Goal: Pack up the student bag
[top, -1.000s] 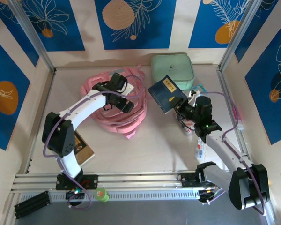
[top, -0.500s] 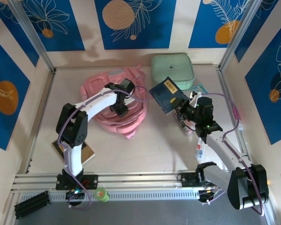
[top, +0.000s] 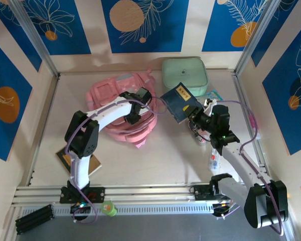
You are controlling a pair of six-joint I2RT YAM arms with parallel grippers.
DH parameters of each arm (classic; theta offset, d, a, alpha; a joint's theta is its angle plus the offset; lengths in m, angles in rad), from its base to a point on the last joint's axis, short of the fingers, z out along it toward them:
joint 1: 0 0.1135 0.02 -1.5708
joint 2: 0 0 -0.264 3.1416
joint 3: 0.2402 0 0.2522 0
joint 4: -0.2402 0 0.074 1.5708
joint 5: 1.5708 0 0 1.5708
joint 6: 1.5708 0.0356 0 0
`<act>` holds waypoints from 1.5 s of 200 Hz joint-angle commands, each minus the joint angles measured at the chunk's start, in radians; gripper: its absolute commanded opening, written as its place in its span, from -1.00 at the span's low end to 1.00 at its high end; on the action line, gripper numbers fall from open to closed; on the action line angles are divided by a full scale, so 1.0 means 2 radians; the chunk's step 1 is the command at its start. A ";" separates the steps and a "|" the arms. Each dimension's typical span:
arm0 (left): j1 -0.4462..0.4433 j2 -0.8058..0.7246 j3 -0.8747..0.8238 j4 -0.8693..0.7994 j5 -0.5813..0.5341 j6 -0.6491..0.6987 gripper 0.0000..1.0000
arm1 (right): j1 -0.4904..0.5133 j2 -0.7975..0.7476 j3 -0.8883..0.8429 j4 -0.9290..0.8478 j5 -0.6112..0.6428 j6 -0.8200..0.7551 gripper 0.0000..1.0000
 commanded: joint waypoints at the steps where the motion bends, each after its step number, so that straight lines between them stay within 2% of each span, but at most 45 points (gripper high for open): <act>1: 0.001 -0.051 -0.011 0.034 -0.020 0.010 -0.60 | -0.004 -0.026 0.001 -0.020 0.023 -0.015 -0.90; 29: 0.001 -0.100 -0.033 0.064 -0.020 0.015 -0.81 | -0.018 -0.036 0.000 -0.056 0.032 -0.022 -0.88; 62: 0.001 -0.161 -0.054 0.110 -0.029 -0.002 -0.92 | -0.033 -0.043 -0.006 -0.071 0.020 -0.026 -0.88; 73: 0.001 -0.179 -0.060 0.128 -0.046 -0.013 -0.92 | -0.034 -0.042 -0.008 -0.074 0.013 -0.029 -0.88; 96: 0.001 -0.218 -0.073 0.172 -0.122 -0.029 -0.91 | -0.025 -0.035 -0.014 -0.081 0.001 -0.039 -0.88; 108: 0.001 -0.237 -0.083 0.194 -0.136 -0.030 -0.92 | -0.014 -0.029 -0.021 -0.078 -0.010 -0.044 -0.88; 153: 0.001 -0.270 -0.108 0.232 -0.079 -0.067 -0.96 | 0.071 -0.026 -0.045 -0.043 -0.008 -0.014 -0.88; 183: 0.001 -0.266 -0.113 0.261 -0.038 -0.091 -0.98 | 0.136 -0.006 -0.077 0.059 0.011 0.050 -0.88; 201: 0.001 -0.259 -0.107 0.267 -0.021 -0.106 -0.99 | 0.164 0.020 -0.058 0.065 0.027 0.051 -0.87; 241: 0.001 -0.238 -0.091 0.278 0.015 -0.139 -1.00 | 0.175 0.113 0.018 0.068 0.034 0.045 -0.88; 273: 0.000 -0.224 -0.086 0.288 0.013 -0.160 -1.00 | 0.167 0.206 0.088 0.132 0.006 0.049 -0.91; 300: 0.001 -0.216 -0.071 0.284 0.029 -0.167 -1.00 | 0.186 0.279 0.149 0.140 0.031 0.067 -0.92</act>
